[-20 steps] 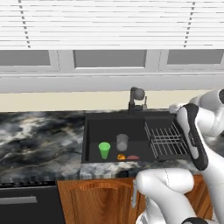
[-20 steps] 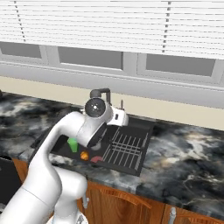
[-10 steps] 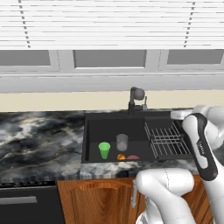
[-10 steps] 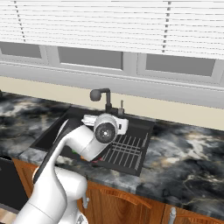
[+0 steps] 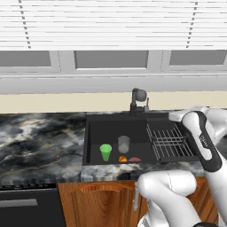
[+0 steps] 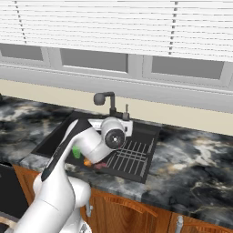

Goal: Pick the cup and glass cup and place them in the sink. Then turn on the water.

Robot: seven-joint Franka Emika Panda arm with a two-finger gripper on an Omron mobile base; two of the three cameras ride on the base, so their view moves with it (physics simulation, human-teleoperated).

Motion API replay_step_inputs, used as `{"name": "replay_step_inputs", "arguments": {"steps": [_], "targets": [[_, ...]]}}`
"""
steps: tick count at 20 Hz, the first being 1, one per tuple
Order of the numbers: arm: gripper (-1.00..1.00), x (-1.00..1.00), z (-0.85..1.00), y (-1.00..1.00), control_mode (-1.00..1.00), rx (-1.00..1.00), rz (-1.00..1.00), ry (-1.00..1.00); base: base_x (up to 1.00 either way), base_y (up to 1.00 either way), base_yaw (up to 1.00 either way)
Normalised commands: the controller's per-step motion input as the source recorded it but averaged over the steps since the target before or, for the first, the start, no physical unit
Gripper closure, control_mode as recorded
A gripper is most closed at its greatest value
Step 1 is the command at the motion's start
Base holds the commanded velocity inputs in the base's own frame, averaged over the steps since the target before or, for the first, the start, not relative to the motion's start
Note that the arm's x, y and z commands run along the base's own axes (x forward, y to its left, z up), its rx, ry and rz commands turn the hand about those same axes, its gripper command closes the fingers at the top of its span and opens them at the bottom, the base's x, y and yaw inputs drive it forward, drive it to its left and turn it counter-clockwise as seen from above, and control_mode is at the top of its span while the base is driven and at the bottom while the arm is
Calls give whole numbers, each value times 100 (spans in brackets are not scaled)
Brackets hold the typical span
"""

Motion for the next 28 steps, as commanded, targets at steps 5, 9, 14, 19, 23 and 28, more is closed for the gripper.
{"name": "replay_step_inputs", "arguments": {"steps": [5,9,14,19,23,28], "targets": [[-100,51,0,0,-100,0,-1,0,0,0,0],[-100,44,-19,0,-100,0,0,-7,0,0,0],[-100,12,-21,0,-100,0,8,-20,0,0,0],[-100,4,-7,-3,-100,0,9,-20,0,0,0],[-100,0,0,-1,-100,0,3,-5,0,0,0],[-100,20,1,0,-100,0,0,1,0,0,0]]}}
